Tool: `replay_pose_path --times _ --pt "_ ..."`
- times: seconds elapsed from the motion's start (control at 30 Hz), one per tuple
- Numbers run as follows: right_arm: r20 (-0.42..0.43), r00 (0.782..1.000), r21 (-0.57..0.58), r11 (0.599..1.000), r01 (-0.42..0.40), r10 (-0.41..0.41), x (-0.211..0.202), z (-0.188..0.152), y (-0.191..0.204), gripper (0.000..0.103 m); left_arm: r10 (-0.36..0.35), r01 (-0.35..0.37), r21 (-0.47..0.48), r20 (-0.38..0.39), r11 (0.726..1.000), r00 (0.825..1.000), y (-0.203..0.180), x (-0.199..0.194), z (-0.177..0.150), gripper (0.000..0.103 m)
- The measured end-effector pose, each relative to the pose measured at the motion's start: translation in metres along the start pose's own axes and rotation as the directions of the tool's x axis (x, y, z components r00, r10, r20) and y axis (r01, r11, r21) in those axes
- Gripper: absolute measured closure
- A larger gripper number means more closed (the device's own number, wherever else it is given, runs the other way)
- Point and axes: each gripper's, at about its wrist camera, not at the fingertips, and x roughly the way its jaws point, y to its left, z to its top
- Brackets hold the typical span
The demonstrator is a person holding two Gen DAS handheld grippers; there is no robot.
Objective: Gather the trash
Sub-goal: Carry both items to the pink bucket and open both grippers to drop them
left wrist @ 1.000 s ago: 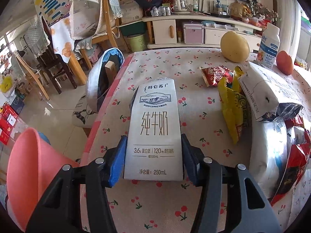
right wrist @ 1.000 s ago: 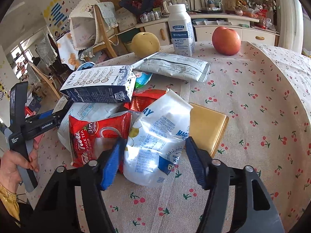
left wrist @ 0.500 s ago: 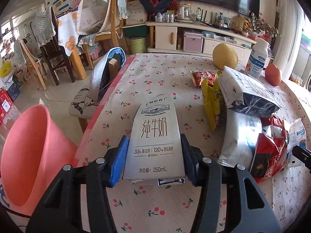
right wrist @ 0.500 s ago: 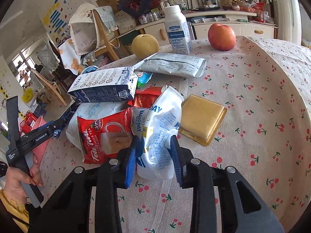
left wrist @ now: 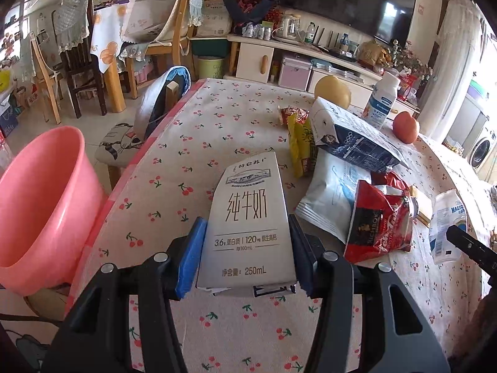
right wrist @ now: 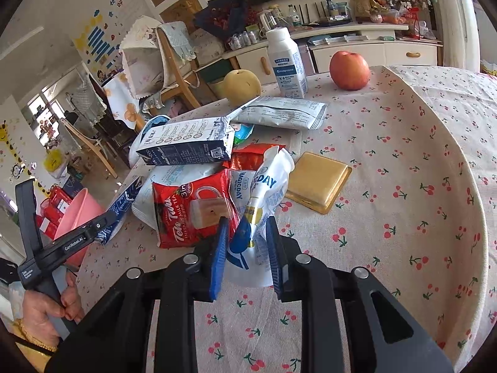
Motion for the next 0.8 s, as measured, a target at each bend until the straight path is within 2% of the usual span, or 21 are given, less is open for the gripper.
replay_pose_path --times 0.13,0.43,0.6,0.8 --pt "0.01 1.0 -0.024 0.999 -0.023 0.023 -0.007 -0.001 0.01 0.077 -0.005 0.006 -0.031 0.038 0.999 0.999 0.007 -0.019 -0.004 0.05" --pt "0.008 0.994 -0.102 0.989 -0.103 0.105 -0.012 0.0 0.062 0.077 0.088 -0.064 -0.137 0.172 0.989 0.981 0.042 -0.059 0.005 0.05" --pt "-0.038 0.98 -0.16 0.967 -0.2 0.196 -0.001 0.002 0.116 0.077 0.163 -0.106 -0.239 0.234 0.965 0.958 0.071 -0.078 0.012 0.05" --pt "-0.118 0.937 -0.224 0.91 -0.348 0.329 0.028 0.002 0.202 0.077 0.293 -0.179 -0.378 0.27 0.908 0.917 0.119 -0.096 0.016 0.05"
